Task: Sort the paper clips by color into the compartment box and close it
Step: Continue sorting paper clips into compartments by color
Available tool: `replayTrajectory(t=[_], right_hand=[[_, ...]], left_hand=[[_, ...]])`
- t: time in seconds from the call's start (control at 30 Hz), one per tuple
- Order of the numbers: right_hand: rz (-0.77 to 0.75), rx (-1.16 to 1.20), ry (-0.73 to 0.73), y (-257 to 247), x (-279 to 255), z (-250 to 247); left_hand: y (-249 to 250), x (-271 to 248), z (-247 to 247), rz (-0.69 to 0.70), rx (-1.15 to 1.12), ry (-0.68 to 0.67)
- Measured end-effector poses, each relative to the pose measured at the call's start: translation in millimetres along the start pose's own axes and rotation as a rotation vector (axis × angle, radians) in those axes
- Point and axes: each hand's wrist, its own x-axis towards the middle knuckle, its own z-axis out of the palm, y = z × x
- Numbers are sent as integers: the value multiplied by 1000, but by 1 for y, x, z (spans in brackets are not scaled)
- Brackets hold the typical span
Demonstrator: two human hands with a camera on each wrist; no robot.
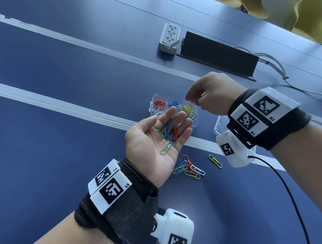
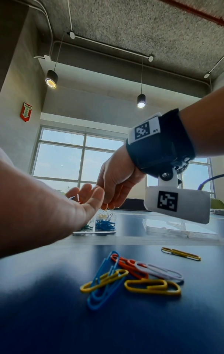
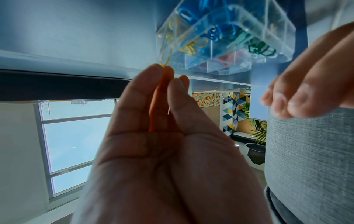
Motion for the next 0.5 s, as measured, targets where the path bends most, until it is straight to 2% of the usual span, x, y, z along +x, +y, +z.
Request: replayTrajectory(t=[0.33,0.5], right_hand=[[-81,-117,-37,-1,-12,7],[-69,-14,-27,3,-14,2]], left_hand=[[-1,1,-1,0,17,-8],[-2,1,-2,4,30,-3]])
